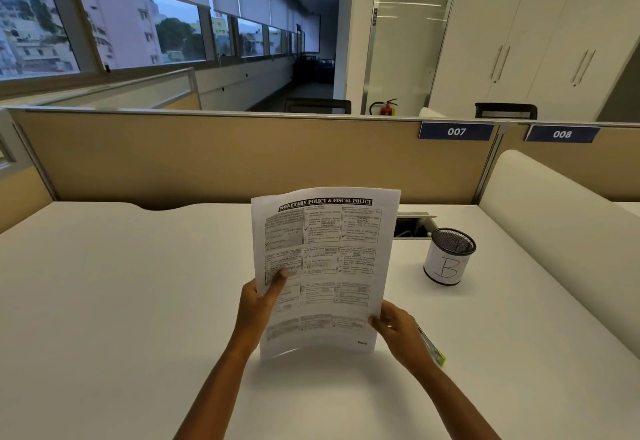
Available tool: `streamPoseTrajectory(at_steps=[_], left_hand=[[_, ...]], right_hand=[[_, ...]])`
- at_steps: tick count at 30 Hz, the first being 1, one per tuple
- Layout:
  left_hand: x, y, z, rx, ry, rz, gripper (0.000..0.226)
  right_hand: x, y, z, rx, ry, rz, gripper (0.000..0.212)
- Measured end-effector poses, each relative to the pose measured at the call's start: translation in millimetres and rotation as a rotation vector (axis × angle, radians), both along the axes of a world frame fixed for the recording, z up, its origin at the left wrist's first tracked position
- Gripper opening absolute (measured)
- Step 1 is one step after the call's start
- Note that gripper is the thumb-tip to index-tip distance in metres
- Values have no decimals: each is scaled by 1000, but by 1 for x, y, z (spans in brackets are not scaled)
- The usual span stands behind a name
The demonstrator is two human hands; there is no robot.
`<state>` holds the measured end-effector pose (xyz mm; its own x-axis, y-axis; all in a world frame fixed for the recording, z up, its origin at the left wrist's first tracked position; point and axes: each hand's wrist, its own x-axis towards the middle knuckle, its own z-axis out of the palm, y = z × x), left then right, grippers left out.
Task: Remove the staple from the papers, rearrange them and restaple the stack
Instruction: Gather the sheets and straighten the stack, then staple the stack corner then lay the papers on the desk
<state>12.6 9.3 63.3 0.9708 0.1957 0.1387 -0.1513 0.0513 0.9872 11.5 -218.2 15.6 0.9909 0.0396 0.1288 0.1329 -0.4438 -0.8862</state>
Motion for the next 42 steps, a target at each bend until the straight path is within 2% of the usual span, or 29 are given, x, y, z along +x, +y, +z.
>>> streamPoseTrajectory(at_steps=[1, 4, 6, 8, 9, 13, 17, 21, 24, 28, 30, 33, 35, 36, 39, 42], left_hand=[[2, 2, 4, 12, -15, 0, 67], [8, 4, 19, 45, -47, -15, 23], [12, 4, 25, 65, -45, -16, 9], [13, 4, 31, 82, -37, -22, 9], [14, 4, 32, 83, -25, -30, 9], [17, 9, 34, 59, 64, -90, 13], [16, 11, 32, 22, 138, -141, 14], [15, 12, 30, 14, 161, -149, 13], [12, 10, 30, 10, 176, -185, 13], [10, 10, 29, 29, 202, -207, 14], [8, 11, 28, 34, 211, -207, 14], [7, 12, 27, 46, 222, -215, 15], [7, 12, 27, 59, 221, -222, 16], [6, 11, 27, 59, 218, -228, 16], [3, 9, 28, 57, 209, -242, 15], [1, 5, 30, 78, 198, -246, 14]], right_hand=[[0, -3, -2, -33, -2, 12, 27], [0, -10, -4, -118, 17, 57, 25], [2, -23, -3, -265, -29, 71, 34], [6, -43, -3, -510, -70, 110, 58], [8, -54, -2, -652, -66, 149, 63], [16, -90, 0, -1190, -44, 383, 54], [20, -102, 1, -1344, -44, 516, 50], [23, -100, -1, -1323, -66, 534, 33], [19, -94, -7, -1145, 17, 404, 25], [12, -90, -16, -713, 117, 179, 20], [8, -83, -17, -338, 142, 54, 13], [7, -69, -10, 344, 237, -140, 9], [10, -61, 3, 740, 315, -174, 8], [12, -59, 13, 876, 340, -175, 11], [17, -52, 52, 1063, 330, -134, 15], [22, -43, 96, 1054, 305, -12, 15]])
